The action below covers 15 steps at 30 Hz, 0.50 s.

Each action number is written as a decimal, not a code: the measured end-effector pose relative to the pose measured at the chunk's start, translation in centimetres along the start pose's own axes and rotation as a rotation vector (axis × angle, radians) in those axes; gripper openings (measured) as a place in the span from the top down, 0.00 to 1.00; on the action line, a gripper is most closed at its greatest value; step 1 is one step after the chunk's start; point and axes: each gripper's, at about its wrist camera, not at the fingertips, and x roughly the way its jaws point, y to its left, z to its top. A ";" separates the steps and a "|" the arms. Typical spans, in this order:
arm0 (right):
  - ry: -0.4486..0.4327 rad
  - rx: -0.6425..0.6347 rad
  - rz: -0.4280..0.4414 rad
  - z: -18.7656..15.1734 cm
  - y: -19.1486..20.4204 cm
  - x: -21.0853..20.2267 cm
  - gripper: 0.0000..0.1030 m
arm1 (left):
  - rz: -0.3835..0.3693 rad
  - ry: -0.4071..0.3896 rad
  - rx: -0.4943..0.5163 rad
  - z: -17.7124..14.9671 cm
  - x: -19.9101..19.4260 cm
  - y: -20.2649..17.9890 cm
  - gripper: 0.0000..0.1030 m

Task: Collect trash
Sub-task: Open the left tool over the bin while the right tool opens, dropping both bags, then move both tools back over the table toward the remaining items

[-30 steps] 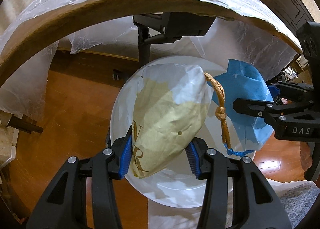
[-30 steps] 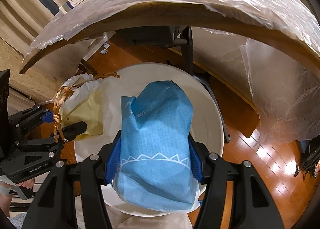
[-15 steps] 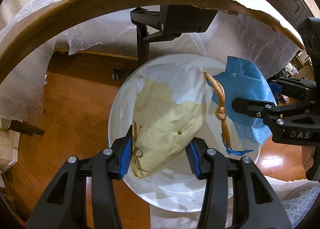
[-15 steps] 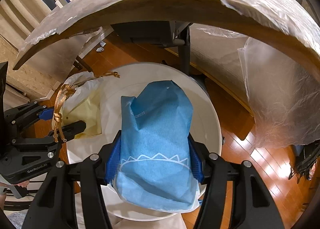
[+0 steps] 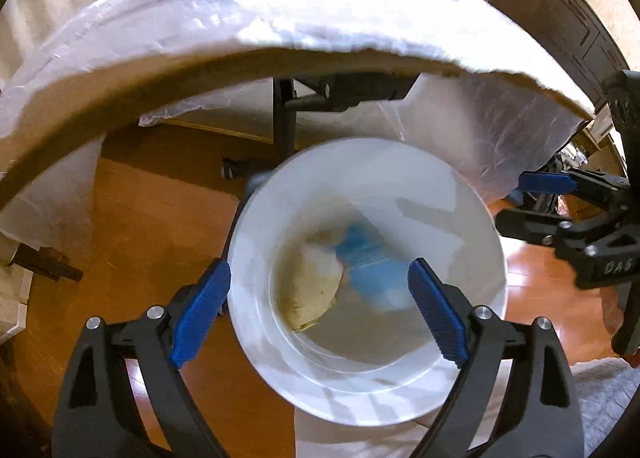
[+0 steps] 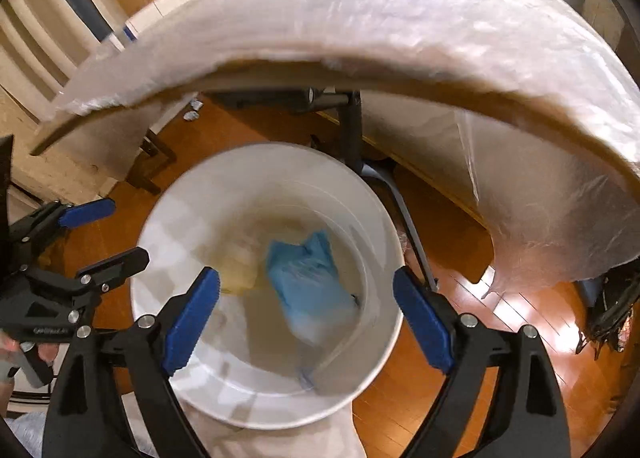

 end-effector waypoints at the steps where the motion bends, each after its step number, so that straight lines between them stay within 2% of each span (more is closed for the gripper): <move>1: -0.026 -0.010 0.007 -0.1 0.1 -1.3 0.15 | -0.008 -0.017 -0.001 0.0 -0.7 0.0 0.11; 3: -0.105 -0.042 0.010 0.0 0.6 -4.6 0.15 | -0.019 -0.072 -0.004 0.5 -3.1 -0.2 0.11; 5: -0.220 -0.083 0.003 0.6 1.3 -8.6 0.15 | -0.039 -0.174 0.002 1.4 -6.7 -0.3 0.11; 6: -0.277 -0.095 -0.004 0.8 1.7 -10.2 0.15 | -0.042 -0.262 0.009 2.2 -9.5 -0.5 0.11; 7: -0.379 -0.110 -0.019 1.2 2.1 -12.7 0.09 | -0.042 -0.338 0.013 2.8 -11.7 -0.7 0.10; 8: -0.509 -0.121 -0.032 1.4 2.3 -15.2 0.03 | -0.040 -0.412 0.012 3.4 -13.6 -0.7 0.01; 10: -0.711 -0.115 -0.043 1.5 2.2 -18.2 0.04 | -0.027 -0.589 -0.009 4.2 -16.8 -0.6 0.01; 11: -0.799 -0.085 -0.053 2.0 2.0 -19.3 0.04 | -0.012 -0.645 -0.028 4.6 -17.6 -0.6 0.01; 12: -0.815 -0.066 -0.060 2.6 1.6 -19.4 0.04 | 0.007 -0.666 -0.053 5.2 -17.7 -0.6 0.01; 15: -0.678 -0.031 -0.063 6.1 0.3 -17.4 0.04 | 0.017 -0.545 -0.057 7.7 -15.5 0.0 0.01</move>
